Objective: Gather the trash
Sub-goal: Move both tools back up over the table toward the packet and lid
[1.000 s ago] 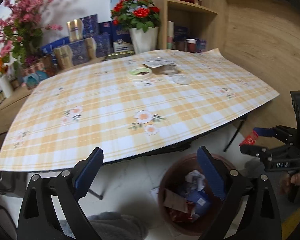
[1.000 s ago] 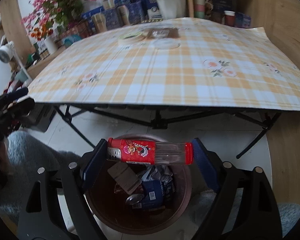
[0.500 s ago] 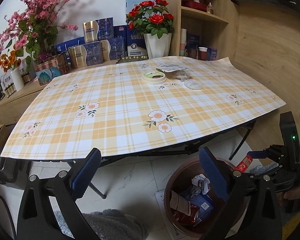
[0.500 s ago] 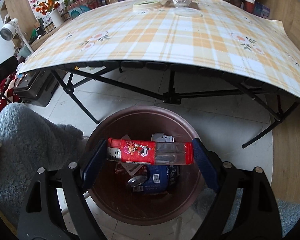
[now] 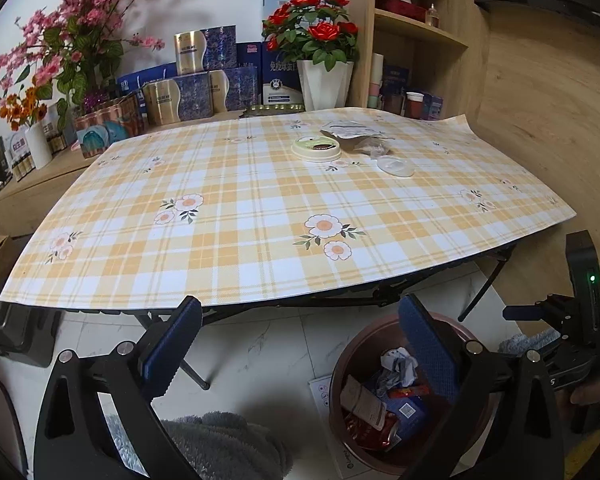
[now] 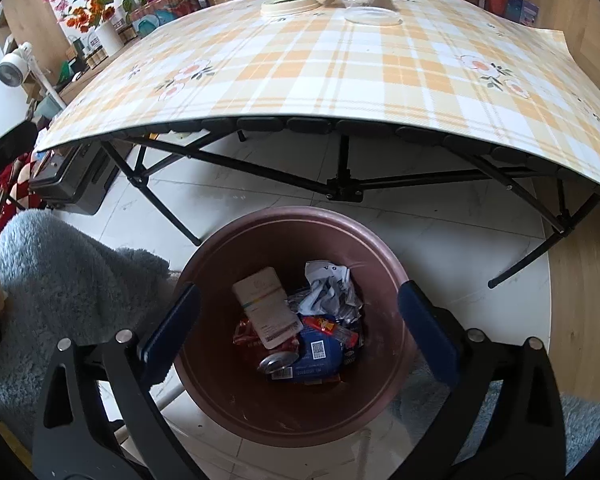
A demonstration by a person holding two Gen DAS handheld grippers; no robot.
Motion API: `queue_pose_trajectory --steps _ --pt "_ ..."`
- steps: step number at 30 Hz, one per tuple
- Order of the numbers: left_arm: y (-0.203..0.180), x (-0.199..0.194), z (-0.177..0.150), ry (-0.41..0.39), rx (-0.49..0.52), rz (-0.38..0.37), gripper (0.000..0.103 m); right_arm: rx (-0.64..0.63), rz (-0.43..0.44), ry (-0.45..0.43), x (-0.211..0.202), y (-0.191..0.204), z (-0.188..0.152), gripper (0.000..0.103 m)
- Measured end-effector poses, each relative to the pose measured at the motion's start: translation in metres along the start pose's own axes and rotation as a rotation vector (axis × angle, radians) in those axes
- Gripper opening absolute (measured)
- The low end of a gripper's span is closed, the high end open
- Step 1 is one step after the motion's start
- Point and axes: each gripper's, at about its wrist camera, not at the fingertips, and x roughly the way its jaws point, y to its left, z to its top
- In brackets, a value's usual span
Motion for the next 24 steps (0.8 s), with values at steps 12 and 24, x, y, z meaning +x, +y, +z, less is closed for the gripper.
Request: queue_pose_trajectory --steps 12,24 --pt "-0.001 0.002 -0.001 0.006 0.011 0.007 0.096 0.046 -0.027 -0.106 -0.027 -0.015 0.012 0.097" --pt "0.004 0.005 0.005 0.021 -0.023 -0.002 0.096 -0.013 -0.069 -0.191 -0.050 -0.016 0.039 0.097"
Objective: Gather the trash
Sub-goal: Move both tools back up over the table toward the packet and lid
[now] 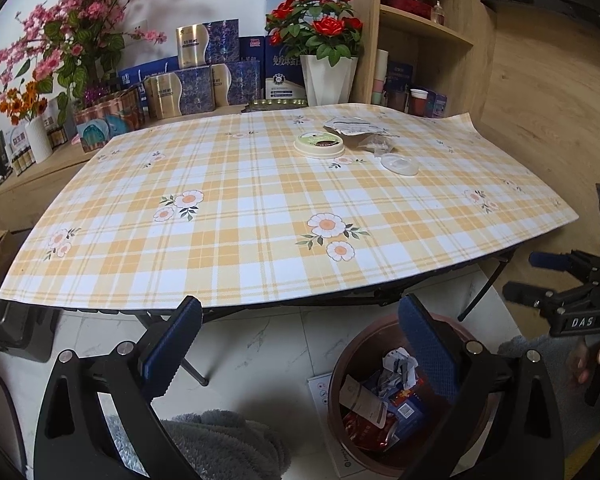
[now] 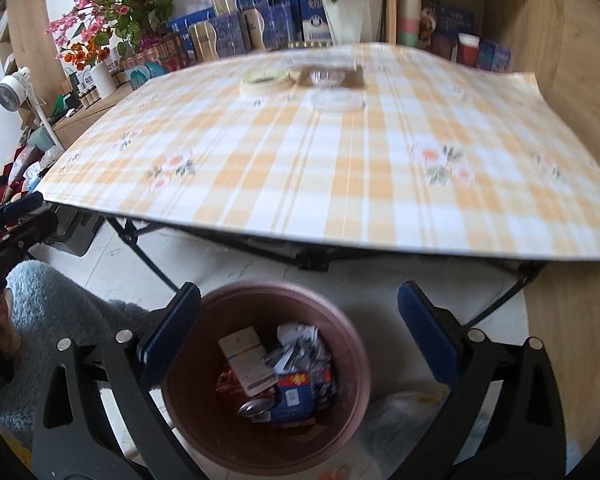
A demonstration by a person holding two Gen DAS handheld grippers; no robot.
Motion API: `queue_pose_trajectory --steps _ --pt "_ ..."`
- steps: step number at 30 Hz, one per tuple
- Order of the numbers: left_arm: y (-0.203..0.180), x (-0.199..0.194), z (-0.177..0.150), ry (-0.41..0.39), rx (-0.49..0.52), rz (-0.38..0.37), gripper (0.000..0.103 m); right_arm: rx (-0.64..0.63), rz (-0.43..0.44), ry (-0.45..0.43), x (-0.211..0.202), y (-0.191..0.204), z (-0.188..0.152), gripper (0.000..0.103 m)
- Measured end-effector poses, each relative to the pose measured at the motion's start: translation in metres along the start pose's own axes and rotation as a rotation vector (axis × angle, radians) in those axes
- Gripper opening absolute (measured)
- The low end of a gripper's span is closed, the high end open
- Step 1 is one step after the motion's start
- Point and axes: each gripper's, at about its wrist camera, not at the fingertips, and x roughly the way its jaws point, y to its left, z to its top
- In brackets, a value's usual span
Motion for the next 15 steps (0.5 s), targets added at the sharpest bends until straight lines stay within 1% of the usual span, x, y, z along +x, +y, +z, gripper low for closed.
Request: queue_pose_trajectory --steps 4,11,13,15 --pt "0.006 0.002 0.008 -0.006 -0.035 0.000 0.096 -0.029 -0.026 -0.036 -0.006 -0.006 0.021 0.097" --pt "0.013 0.012 0.030 -0.014 -0.038 0.000 0.096 -0.030 -0.056 -0.066 -0.008 -0.026 0.052 0.097" --pt "0.014 0.016 0.037 -0.017 -0.033 0.001 0.096 -0.021 -0.057 -0.074 -0.007 -0.033 0.060 0.097" --pt "0.015 0.020 0.045 -0.021 -0.029 -0.001 0.096 -0.003 -0.039 -0.078 -0.004 -0.042 0.070 0.097"
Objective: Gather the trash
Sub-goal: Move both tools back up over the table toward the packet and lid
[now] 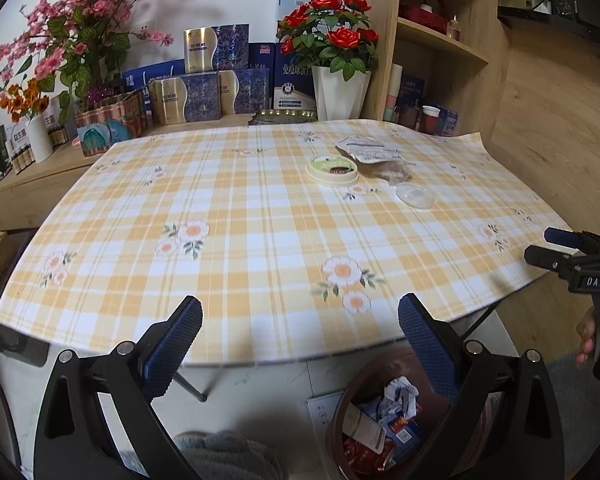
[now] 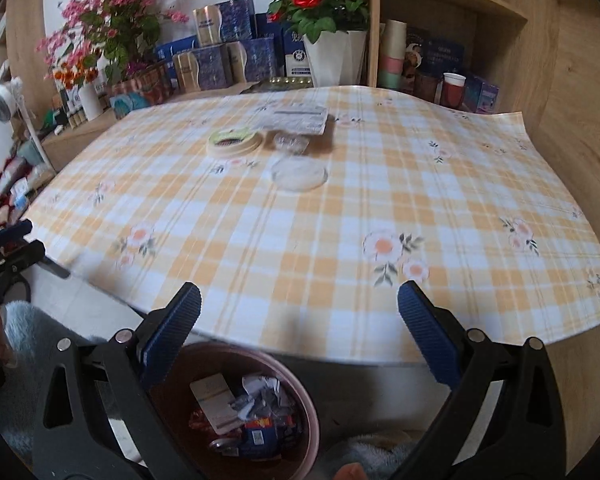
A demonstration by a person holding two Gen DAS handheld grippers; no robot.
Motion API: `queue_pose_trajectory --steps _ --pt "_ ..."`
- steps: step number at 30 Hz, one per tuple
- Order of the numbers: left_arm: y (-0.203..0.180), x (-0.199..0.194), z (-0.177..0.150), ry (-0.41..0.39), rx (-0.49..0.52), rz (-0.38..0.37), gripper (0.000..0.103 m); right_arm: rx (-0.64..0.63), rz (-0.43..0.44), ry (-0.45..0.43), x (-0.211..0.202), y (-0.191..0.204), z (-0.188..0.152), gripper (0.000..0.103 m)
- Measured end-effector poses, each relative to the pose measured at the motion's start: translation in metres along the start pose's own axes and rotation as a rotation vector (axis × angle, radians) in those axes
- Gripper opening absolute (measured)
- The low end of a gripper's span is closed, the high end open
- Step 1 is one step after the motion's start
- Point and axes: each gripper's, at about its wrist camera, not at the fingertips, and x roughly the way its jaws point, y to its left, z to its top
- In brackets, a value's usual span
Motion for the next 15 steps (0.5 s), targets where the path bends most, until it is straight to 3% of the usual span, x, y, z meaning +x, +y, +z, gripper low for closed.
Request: queue_pose_trajectory --steps 10,15 --pt "0.006 0.033 0.042 -0.009 -0.016 -0.009 0.096 0.005 0.020 0.024 0.041 -0.028 0.055 0.097" --pt "0.009 0.054 0.062 -0.014 -0.027 -0.016 0.096 0.005 0.060 0.043 0.081 -0.034 0.106 0.097"
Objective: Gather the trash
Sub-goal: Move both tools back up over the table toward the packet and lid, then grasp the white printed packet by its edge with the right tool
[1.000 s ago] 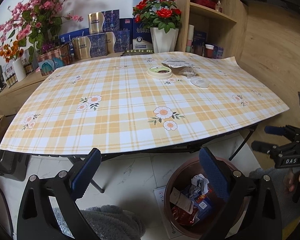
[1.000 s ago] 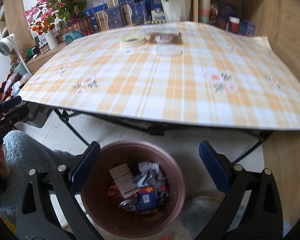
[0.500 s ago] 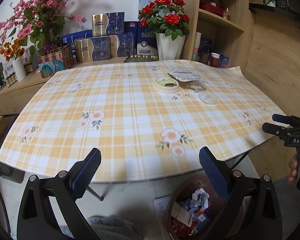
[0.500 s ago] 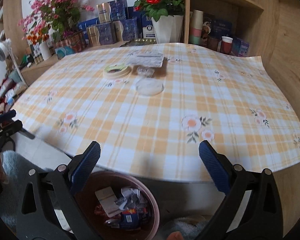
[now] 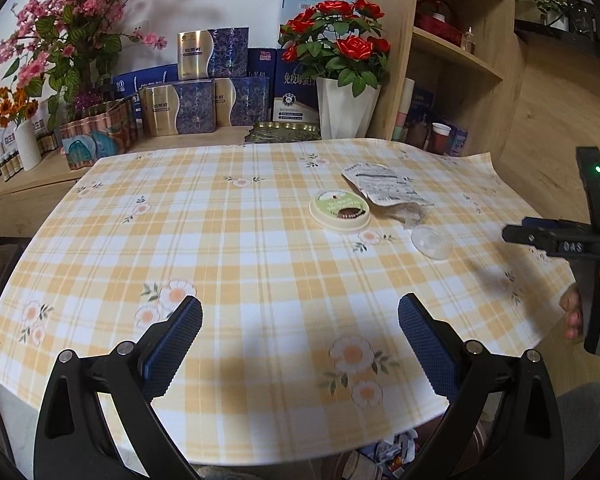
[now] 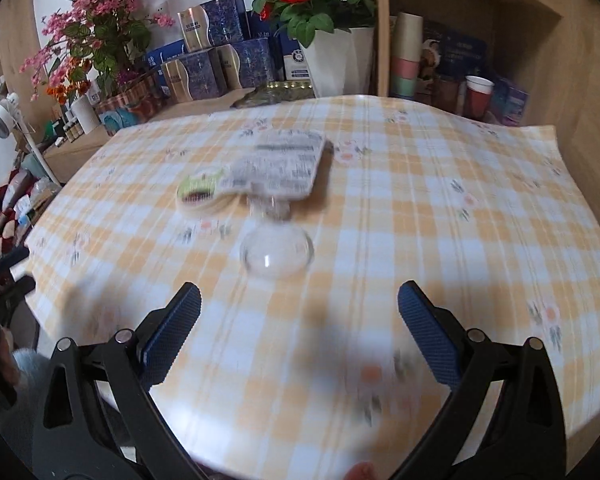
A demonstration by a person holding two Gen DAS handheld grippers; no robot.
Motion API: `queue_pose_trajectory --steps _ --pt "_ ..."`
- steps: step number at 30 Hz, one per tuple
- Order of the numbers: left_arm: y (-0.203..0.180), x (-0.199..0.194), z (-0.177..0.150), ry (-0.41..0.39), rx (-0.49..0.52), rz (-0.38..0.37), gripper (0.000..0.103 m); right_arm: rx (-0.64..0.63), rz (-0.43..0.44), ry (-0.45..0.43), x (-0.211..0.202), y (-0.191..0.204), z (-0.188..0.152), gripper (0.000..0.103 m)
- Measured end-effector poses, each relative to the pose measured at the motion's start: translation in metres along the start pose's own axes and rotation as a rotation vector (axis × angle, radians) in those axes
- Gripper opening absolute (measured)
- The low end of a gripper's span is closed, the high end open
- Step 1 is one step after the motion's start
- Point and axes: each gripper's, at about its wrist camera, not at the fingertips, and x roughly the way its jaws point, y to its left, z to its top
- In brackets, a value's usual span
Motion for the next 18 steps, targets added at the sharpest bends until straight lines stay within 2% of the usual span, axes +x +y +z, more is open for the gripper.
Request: queue_pose_trajectory --steps 3,6,10,14,17,18 --pt "0.003 0.016 0.013 0.001 -0.009 0.001 0.096 0.006 0.020 0.015 0.032 -0.005 0.032 0.097" --pt "0.007 0.030 0.024 -0.004 -0.011 0.009 0.096 0.034 0.050 0.067 0.075 -0.013 0.062 0.097" --pt "0.014 0.047 0.036 -0.005 -0.014 0.016 0.096 0.109 0.100 0.138 0.131 -0.024 0.088 0.097" --pt "0.021 0.059 0.041 0.002 -0.019 0.020 0.096 0.178 0.162 0.180 0.167 -0.030 0.102 0.096" --pt "0.026 0.069 0.044 0.014 -0.027 0.018 0.096 0.223 0.211 0.219 0.186 -0.034 0.107 0.083" --pt "0.027 0.072 0.044 0.017 -0.030 0.017 0.096 0.237 0.235 0.212 0.189 -0.034 0.110 0.084"
